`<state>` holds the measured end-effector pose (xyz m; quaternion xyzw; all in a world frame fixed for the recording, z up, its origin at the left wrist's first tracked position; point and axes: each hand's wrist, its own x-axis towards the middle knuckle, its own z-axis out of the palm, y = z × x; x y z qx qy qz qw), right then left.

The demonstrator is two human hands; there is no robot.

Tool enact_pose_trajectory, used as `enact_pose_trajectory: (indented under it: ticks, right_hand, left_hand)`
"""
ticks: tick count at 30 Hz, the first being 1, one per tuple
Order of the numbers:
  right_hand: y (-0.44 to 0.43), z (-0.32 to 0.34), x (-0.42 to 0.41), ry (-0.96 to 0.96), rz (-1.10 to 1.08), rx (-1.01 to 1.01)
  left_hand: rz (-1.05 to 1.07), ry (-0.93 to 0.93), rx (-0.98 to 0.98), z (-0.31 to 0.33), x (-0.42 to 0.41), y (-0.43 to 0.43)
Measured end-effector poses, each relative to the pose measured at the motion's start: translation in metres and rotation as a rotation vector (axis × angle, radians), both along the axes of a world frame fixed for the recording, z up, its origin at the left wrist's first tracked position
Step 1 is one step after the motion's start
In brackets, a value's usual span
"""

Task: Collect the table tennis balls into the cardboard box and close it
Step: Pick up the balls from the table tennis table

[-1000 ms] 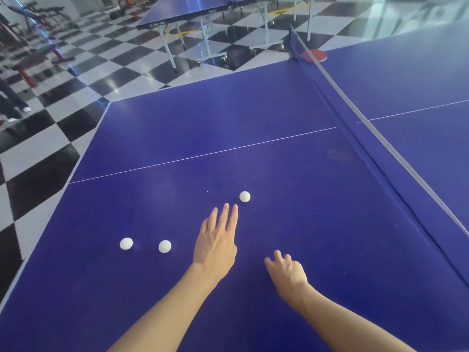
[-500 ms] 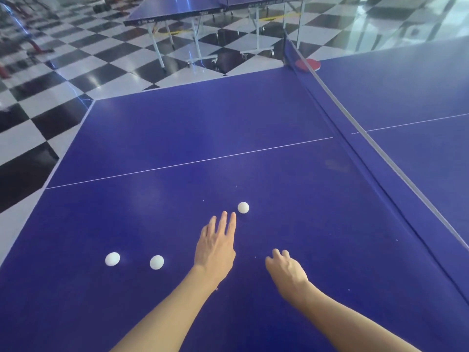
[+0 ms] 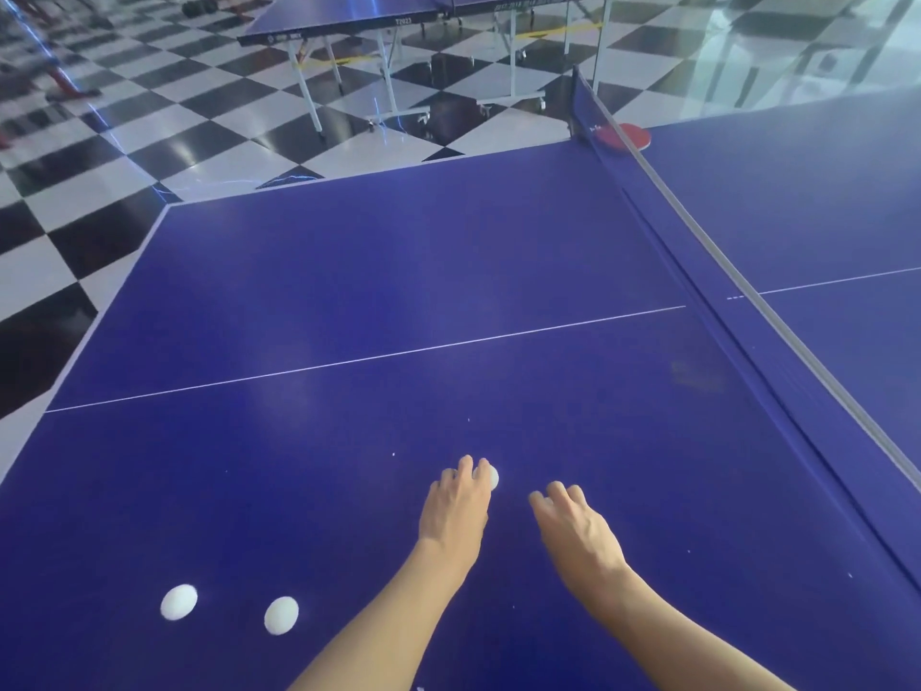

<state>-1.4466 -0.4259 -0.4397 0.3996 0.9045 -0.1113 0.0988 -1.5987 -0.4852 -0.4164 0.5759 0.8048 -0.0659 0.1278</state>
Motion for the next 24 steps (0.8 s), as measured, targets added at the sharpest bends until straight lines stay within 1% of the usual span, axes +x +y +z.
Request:
enact_pose_trajectory:
  ticks: [4, 9, 12, 18, 24]
  right_hand:
    - [0.015, -0.007, -0.015, -0.011, -0.025, 0.009]
    - [0.024, -0.010, -0.030, -0.062, -0.033, 0.020]
    - [0.025, -0.013, -0.034, -0.061, -0.030, 0.019]
    - [0.023, -0.012, -0.039, -0.021, -0.019, 0.037]
    - [0.019, 0.002, -0.045, 0.056, -0.046, 0.091]
  left_hand:
    - [0.011, -0.004, -0.081, -0.016, -0.013, 0.021]
    - [-0.034, -0.018, -0.091, -0.030, -0.021, 0.033]
    - [-0.025, -0.047, -0.089, -0.034, -0.024, 0.033]
    - [0.034, -0.086, -0.002, -0.036, -0.028, 0.027]
    - [0.082, -0.101, 0.065, -0.011, -0.034, 0.023]
